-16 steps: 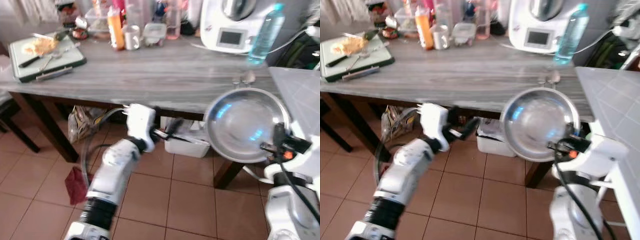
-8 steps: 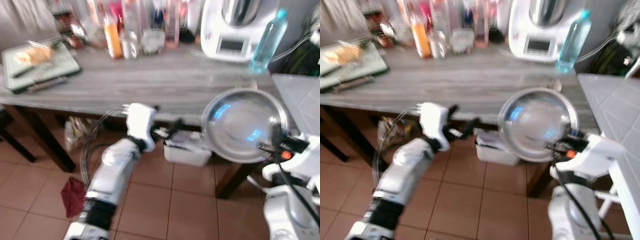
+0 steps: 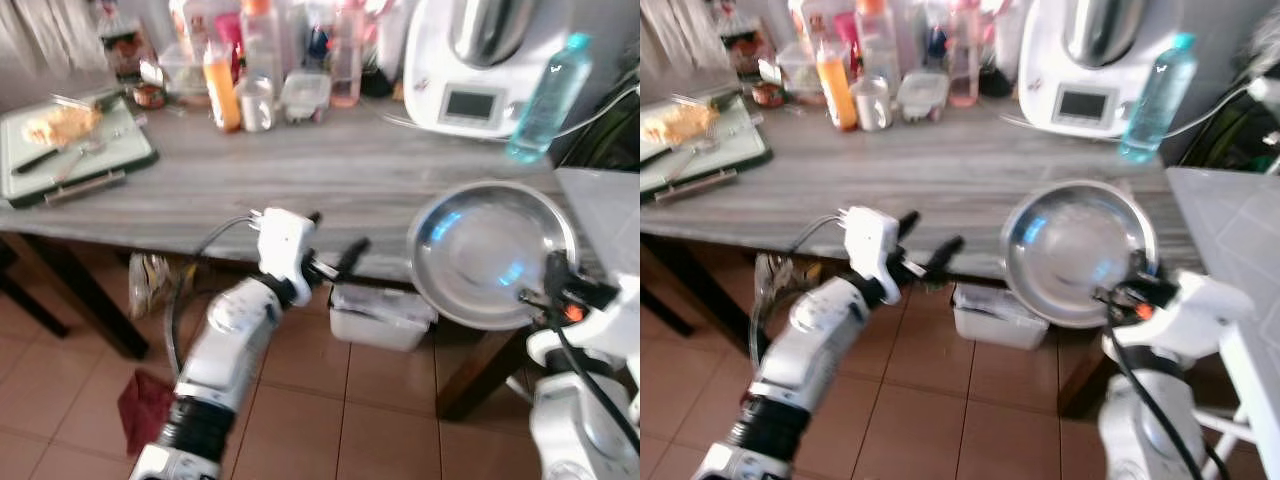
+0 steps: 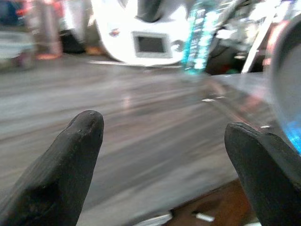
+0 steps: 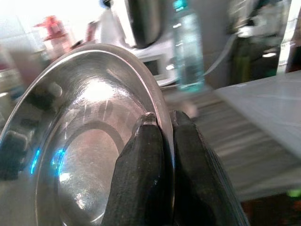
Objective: Setting the table
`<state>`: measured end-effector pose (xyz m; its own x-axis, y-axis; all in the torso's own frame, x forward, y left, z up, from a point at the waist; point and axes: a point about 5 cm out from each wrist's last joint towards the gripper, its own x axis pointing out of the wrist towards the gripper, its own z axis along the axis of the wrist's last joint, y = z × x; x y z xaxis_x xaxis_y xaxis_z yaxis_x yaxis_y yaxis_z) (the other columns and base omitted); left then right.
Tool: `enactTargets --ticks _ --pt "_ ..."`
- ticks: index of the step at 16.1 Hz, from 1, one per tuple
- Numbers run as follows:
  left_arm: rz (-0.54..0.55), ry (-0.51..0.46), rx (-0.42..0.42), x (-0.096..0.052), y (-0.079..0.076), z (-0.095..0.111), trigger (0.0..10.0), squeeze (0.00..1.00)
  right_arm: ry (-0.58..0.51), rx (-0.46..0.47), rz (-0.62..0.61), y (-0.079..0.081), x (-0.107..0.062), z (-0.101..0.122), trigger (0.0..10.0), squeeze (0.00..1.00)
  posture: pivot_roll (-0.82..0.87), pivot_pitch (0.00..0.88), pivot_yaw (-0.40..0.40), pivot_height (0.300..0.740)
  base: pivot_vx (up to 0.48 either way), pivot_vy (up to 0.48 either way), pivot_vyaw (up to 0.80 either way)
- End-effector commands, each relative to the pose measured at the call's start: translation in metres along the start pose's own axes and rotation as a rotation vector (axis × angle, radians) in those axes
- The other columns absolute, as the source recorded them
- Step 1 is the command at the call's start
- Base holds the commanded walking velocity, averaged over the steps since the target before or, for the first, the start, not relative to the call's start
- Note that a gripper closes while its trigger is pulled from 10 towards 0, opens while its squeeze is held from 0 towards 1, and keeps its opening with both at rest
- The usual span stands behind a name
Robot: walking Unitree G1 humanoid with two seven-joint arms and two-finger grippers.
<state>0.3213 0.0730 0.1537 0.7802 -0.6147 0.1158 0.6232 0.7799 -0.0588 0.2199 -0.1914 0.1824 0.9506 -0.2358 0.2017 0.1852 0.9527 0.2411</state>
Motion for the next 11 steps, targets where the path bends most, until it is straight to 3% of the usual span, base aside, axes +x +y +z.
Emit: enactTargets --ticks 1,11 --pt "-0.027 -0.002 0.006 0.0026 -0.0055 0.0017 10.0 0.00 -0.022 -0.009 -0.013 -0.0037 0.0004 0.0045 10.0 0.00 -0.03 0.112 0.010 0.714 0.300 0.000 0.00" --pt "-0.042 0.017 0.012 0.0018 -0.0068 0.0000 10.0 0.00 -0.018 -0.007 -0.015 -0.0034 0.0007 0.0031 10.0 0.00 -0.02 0.115 0.013 0.714 0.298 0.000 0.00"
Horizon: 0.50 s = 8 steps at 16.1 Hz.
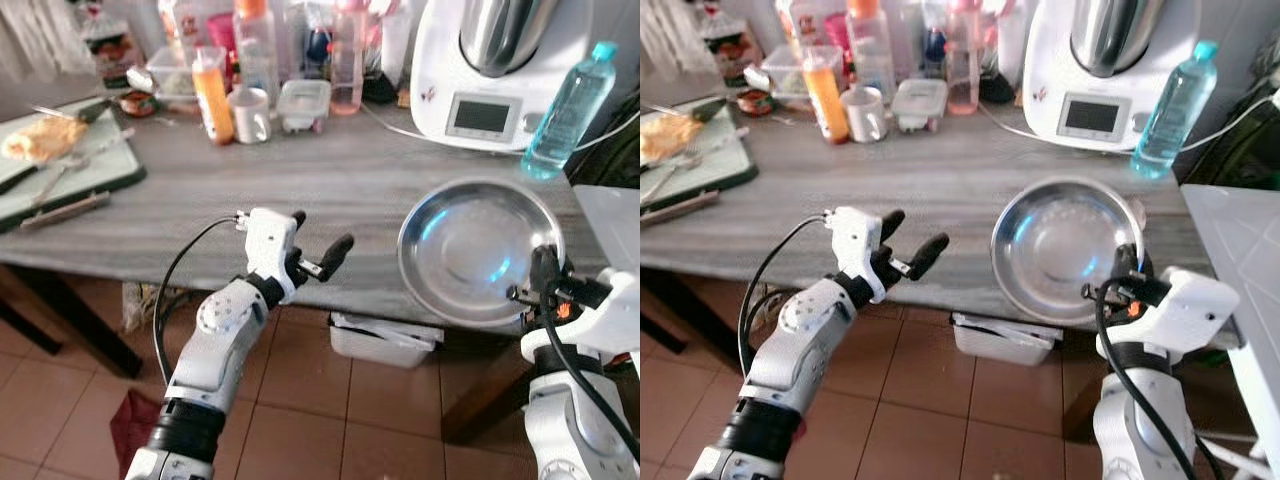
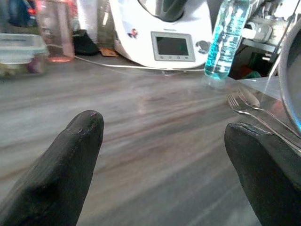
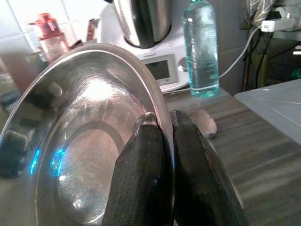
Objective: Setting the table
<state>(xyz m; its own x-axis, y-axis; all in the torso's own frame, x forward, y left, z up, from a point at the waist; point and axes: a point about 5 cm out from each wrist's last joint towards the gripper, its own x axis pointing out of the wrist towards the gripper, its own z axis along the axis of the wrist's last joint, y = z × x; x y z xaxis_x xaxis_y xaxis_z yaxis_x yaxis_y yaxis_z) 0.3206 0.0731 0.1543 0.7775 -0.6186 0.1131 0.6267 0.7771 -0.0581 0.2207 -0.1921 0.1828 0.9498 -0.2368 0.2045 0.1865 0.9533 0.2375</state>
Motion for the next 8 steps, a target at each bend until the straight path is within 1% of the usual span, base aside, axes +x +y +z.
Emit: enactTargets --ticks 1,6,7,8 --pt "-0.034 0.016 0.011 0.0024 -0.0063 -0.0011 10.0 0.00 -0.016 -0.003 -0.015 -0.0030 -0.0001 0.0027 10.0 0.00 -0.02 0.115 0.014 0.714 0.300 0.000 0.00" --pt "-0.032 0.020 0.013 0.0026 -0.0054 -0.0009 10.0 0.00 -0.018 0.001 -0.015 -0.0025 0.0014 0.0024 10.0 0.00 -0.02 0.114 0.014 0.714 0.300 0.000 0.00" --pt "-0.034 0.014 0.003 0.0024 -0.0058 -0.0006 10.0 0.00 -0.019 0.001 -0.015 -0.0026 0.0016 0.0024 10.0 0.00 -0.02 0.114 0.014 0.714 0.292 0.000 0.00" --pt "-0.039 0.015 -0.004 0.0019 -0.0070 -0.0007 10.0 0.00 -0.019 0.002 -0.015 -0.0027 0.0017 0.0024 10.0 0.00 -0.02 0.115 0.015 0.714 0.000 0.000 0.00"
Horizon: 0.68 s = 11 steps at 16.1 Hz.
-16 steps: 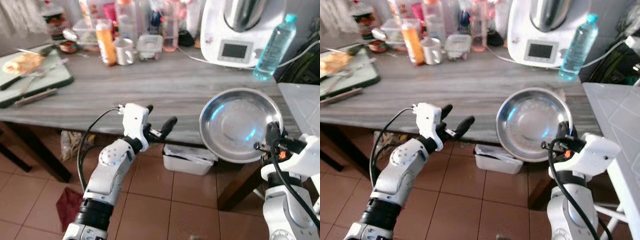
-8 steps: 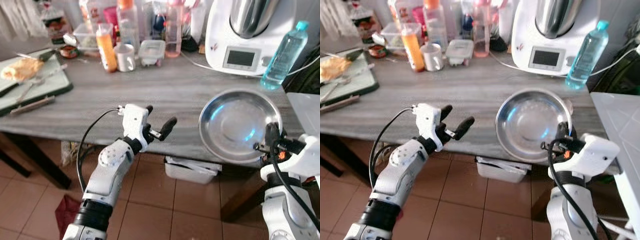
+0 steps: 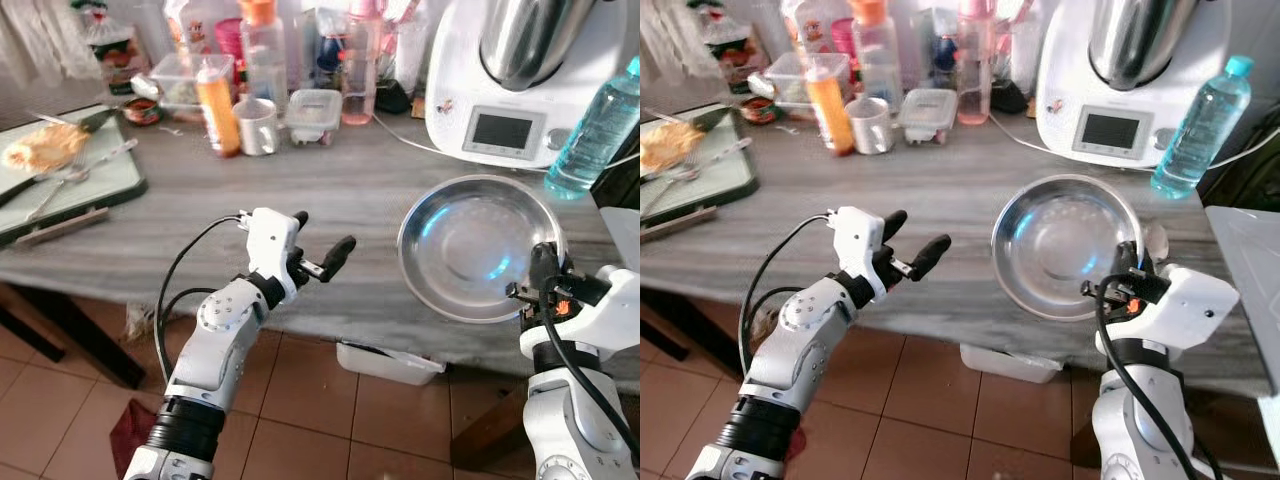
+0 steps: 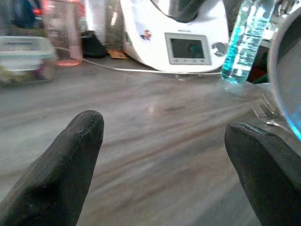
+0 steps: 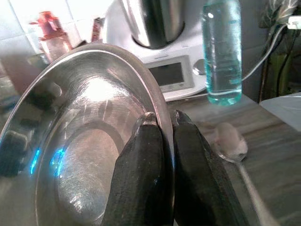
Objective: Setting the table
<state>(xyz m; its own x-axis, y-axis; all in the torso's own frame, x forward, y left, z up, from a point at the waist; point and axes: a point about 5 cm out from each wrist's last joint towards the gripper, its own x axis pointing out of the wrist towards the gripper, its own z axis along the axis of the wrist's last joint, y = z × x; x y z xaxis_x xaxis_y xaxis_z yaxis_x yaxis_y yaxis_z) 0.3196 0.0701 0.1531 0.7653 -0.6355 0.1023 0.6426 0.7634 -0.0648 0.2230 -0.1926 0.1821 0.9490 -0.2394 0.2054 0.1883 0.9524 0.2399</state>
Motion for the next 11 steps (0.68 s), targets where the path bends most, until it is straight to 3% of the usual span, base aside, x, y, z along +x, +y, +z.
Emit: enactTargets --ticks 1,7,11 --pt "-0.020 0.013 0.008 0.001 -0.004 0.000 10.0 0.00 -0.019 0.000 -0.014 -0.003 0.000 0.004 10.0 0.00 -0.02 0.115 0.016 0.714 0.000 0.000 0.00" --pt "-0.044 0.026 -0.004 -0.002 -0.006 -0.003 10.0 0.00 -0.015 0.002 -0.017 -0.002 -0.002 0.003 10.0 0.00 -0.01 0.120 0.017 0.714 0.000 0.000 0.00" --pt "-0.084 0.083 0.039 -0.017 0.013 -0.006 10.0 0.00 -0.024 0.000 -0.021 -0.004 0.001 0.005 10.0 0.00 -0.01 0.121 0.011 0.714 0.000 0.000 0.00"
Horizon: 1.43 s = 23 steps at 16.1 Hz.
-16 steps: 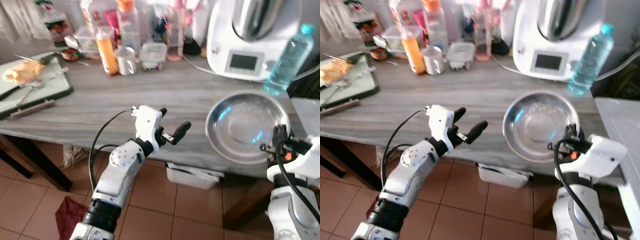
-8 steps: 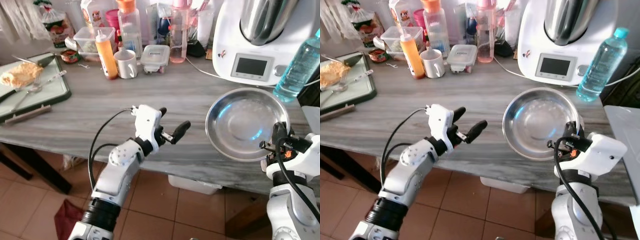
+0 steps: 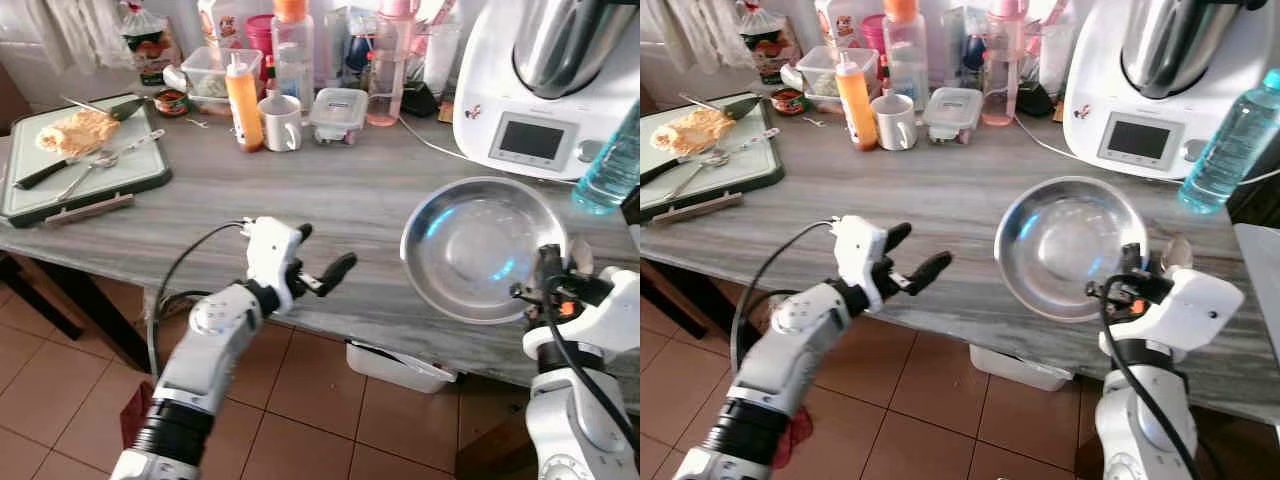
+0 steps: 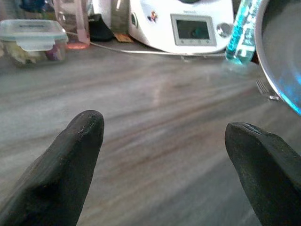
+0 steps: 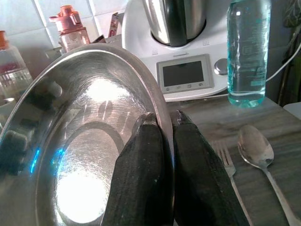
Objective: Setting the table
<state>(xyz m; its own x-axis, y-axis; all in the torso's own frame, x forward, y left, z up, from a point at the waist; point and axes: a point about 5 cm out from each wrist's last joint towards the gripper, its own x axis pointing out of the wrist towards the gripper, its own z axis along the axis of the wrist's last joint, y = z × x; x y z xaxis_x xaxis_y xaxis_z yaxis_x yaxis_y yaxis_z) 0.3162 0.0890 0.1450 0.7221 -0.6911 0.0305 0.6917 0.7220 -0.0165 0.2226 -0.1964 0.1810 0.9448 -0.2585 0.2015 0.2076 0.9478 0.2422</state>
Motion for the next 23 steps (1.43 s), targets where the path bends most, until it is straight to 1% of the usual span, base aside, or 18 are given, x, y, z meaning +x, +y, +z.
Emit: enactTargets --ticks 1,2,3,4,5,7,8,9,10,13,14,15,18,20,23 --pt "-0.028 0.015 -0.006 -0.003 0.000 -0.001 10.0 0.00 -0.023 0.001 -0.001 0.000 0.001 0.005 10.0 0.00 -0.01 0.121 0.011 0.714 0.000 0.000 0.00" --pt "-0.071 0.033 0.000 -0.009 0.000 -0.002 10.0 0.00 -0.023 0.001 -0.004 0.000 0.001 0.004 10.0 0.00 -0.01 0.126 0.012 0.714 0.000 0.000 0.00" --pt "-0.112 0.063 0.005 -0.018 0.005 -0.004 10.0 0.00 -0.023 0.002 -0.008 -0.001 0.001 0.005 10.0 0.00 -0.01 0.131 0.012 0.714 0.000 0.000 0.00" --pt "-0.138 0.094 0.025 -0.027 0.014 -0.005 10.0 0.00 -0.021 0.005 -0.022 -0.004 0.003 0.003 10.0 0.00 -0.01 0.135 0.012 0.714 0.000 0.000 0.00" --pt "-0.145 0.095 0.024 -0.028 0.015 -0.004 10.0 0.00 -0.020 0.007 -0.025 -0.005 0.003 0.003 10.0 0.00 -0.01 0.138 0.010 0.714 0.000 0.000 0.00" --pt "-0.234 0.092 0.001 -0.025 0.008 0.004 10.0 0.00 -0.005 0.028 -0.048 -0.009 0.005 -0.002 10.0 0.00 -0.01 0.139 0.008 0.714 0.000 0.000 0.00" --pt "-0.297 0.089 -0.015 -0.023 0.000 0.009 10.0 0.00 0.007 0.047 -0.062 -0.011 0.006 -0.005 10.0 0.00 -0.01 0.139 0.006 0.714 0.000 0.000 0.00" --pt "-0.368 0.103 -0.013 -0.023 -0.008 0.009 10.0 0.00 0.019 0.077 -0.082 -0.014 0.007 -0.009 10.0 0.00 -0.01 0.136 0.006 0.714 0.000 0.000 0.00" --pt "-0.386 0.104 -0.007 -0.023 -0.010 0.008 10.0 0.00 0.025 0.099 -0.095 -0.015 0.008 -0.011 10.0 0.00 -0.01 0.136 0.006 0.714 0.000 0.000 0.00" --pt "-0.381 0.106 -0.026 -0.021 -0.014 0.005 10.0 0.00 0.056 0.149 -0.116 -0.018 0.007 -0.021 10.0 0.00 -0.02 0.132 0.006 0.714 0.000 0.000 0.00" --pt "-0.383 0.106 -0.030 -0.021 -0.015 0.005 10.0 0.00 0.065 0.154 -0.115 -0.018 0.007 -0.023 10.0 0.00 -0.02 0.132 0.006 0.714 0.000 0.000 0.00" --pt "-0.398 0.110 -0.023 -0.021 -0.017 0.005 10.0 0.00 0.081 0.154 -0.116 -0.018 0.006 -0.030 10.0 0.00 -0.02 0.131 0.002 0.714 0.000 0.000 0.00" --pt "-0.396 0.112 -0.028 -0.022 -0.016 0.005 10.0 0.00 0.103 0.163 -0.127 -0.017 0.005 -0.036 10.0 0.00 -0.02 0.133 0.002 0.714 0.000 0.000 0.00" --pt "-0.404 0.110 -0.031 -0.021 -0.018 0.005 10.0 0.00 0.161 0.176 -0.139 -0.015 0.002 -0.045 10.0 0.00 -0.02 0.133 0.002 0.714 0.000 0.000 0.00" --pt "-0.409 0.110 -0.034 -0.020 -0.019 0.005 10.0 0.00 0.201 0.201 -0.151 -0.014 -0.002 -0.049 10.0 0.00 -0.02 0.135 0.002 0.714 0.000 0.000 0.00"
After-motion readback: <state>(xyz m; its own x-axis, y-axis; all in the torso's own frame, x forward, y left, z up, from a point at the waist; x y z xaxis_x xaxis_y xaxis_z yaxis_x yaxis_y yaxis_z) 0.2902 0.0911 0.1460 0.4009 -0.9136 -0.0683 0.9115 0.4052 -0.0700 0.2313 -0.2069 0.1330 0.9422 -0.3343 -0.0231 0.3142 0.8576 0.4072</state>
